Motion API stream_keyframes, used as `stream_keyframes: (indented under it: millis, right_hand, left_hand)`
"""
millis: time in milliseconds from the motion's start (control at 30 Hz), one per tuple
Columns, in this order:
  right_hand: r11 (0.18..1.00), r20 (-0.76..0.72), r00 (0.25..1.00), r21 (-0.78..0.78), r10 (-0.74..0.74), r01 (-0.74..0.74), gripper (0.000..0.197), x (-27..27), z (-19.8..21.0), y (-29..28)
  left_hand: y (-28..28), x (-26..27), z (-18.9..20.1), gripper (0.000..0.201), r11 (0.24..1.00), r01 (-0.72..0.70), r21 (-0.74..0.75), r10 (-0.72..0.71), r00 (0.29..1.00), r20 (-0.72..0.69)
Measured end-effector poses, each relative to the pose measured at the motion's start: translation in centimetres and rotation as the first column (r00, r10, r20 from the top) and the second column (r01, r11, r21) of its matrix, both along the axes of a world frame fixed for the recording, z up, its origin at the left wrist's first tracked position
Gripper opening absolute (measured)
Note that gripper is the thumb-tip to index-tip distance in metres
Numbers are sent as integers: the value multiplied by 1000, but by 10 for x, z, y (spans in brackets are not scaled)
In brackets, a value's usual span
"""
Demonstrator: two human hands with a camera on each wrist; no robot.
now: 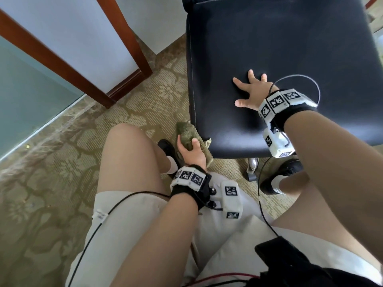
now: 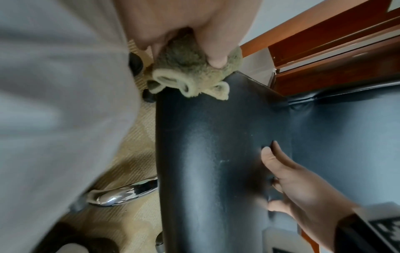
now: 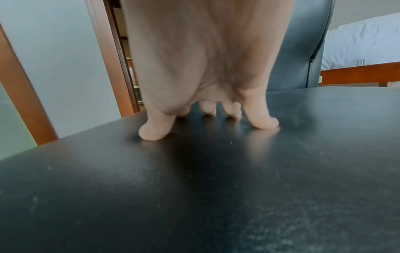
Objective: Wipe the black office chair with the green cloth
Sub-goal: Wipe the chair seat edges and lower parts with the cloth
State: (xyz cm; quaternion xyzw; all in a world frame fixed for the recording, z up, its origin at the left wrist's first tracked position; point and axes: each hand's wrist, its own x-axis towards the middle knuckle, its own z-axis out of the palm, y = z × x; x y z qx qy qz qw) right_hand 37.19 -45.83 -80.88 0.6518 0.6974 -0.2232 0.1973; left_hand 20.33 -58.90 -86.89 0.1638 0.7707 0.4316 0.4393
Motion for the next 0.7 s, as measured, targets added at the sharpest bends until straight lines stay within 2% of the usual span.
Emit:
stream_keyframes:
  millis: [100,200,333,433,700]
  right_hand:
    - [1000,8,1000,1,5,-5,70,-2,-2,-1]
    - [1000,3,1000,5,-1,1,70,-1,-3,0]
    - [1000,0,1000,-5,-7,7,71,-2,0,0]
    - [1000,3,1000,-11,-13,13,71,-3,0,1]
    - [1000,6,1000,-4,-5,5,72,-3,-1,1]
  left_hand:
    - [15,0,5,49,999,-27,19,27,1000,-5]
    - [32,-2,13,47,999,10,39,-10,1000,-1]
    - [62,-7,27,50,981,189,44,-187,981,-41]
    - [73,-17,31,51,957,289,-14,-290,957,-27]
    - [24,-22,20,51,969,228,-91,-230,973,-12]
